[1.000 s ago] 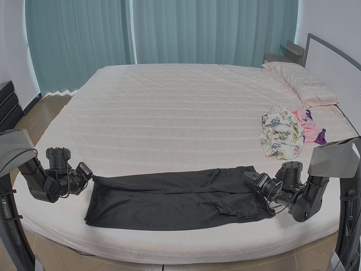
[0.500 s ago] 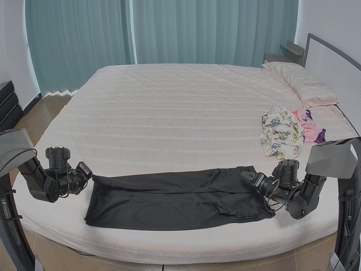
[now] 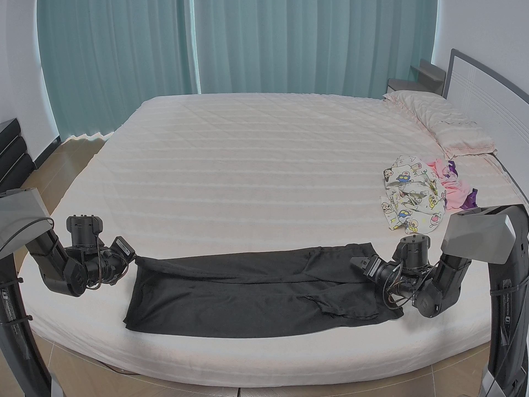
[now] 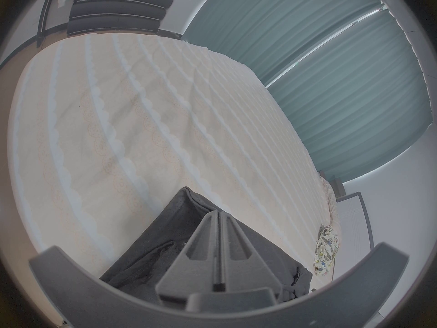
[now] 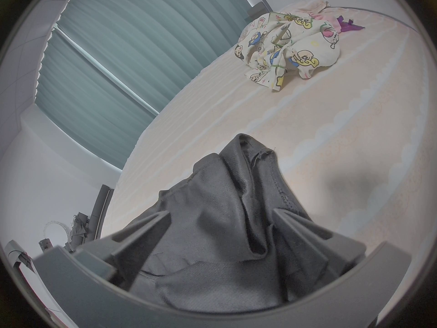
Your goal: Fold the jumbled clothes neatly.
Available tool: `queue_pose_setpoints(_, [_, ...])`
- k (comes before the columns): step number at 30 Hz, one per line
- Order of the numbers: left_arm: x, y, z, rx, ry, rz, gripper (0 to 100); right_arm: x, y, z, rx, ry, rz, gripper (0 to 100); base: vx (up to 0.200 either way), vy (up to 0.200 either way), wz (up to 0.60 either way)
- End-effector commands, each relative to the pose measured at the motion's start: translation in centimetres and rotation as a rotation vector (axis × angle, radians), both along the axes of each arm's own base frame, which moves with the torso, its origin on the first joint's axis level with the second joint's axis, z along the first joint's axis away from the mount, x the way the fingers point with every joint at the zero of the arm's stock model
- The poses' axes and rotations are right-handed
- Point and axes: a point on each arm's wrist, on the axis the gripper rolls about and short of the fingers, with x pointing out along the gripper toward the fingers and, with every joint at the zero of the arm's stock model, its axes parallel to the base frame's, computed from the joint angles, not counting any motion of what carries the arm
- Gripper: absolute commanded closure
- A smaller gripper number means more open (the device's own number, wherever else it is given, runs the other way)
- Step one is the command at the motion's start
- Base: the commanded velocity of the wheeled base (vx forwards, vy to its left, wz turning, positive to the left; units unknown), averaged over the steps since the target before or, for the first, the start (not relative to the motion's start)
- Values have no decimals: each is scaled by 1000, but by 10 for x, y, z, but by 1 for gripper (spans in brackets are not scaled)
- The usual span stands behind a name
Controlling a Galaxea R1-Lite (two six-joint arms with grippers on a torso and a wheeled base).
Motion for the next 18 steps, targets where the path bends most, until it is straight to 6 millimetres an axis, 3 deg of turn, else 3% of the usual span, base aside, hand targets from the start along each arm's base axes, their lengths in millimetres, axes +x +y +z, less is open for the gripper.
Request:
queue_pose_setpoints(1, [-1,0,0,0,1,-1,100,9,3,0,1,-4,0,100,0,0,0])
queue_pose_setpoints(18, [-1,0,13,6,-40,1,100,15,-4,22,6,-68,-25,100,0,0,0])
